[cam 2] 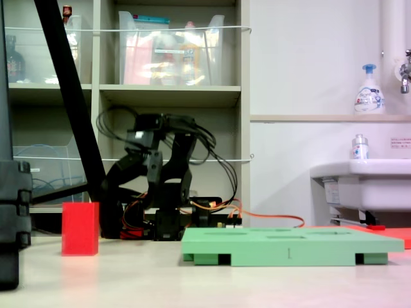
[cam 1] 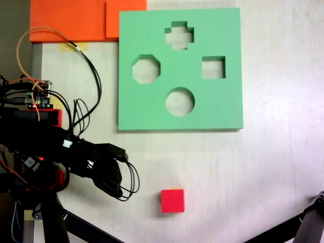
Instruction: Put the square block into the corresponding hole
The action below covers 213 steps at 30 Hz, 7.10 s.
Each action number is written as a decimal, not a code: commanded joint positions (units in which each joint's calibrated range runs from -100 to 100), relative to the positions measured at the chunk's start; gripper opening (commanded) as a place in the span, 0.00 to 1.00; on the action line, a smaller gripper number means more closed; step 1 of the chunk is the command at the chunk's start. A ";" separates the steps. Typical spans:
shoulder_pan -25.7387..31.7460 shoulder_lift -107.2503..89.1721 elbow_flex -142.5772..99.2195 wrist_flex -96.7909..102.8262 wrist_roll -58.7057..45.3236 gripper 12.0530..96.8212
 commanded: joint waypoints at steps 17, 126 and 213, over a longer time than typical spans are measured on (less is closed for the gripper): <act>-0.15 62.97 48.32 -16.15 -2.88 0.78; 27.30 123.17 115.42 -9.31 26.08 0.07; 24.91 93.00 115.52 -22.89 13.28 0.90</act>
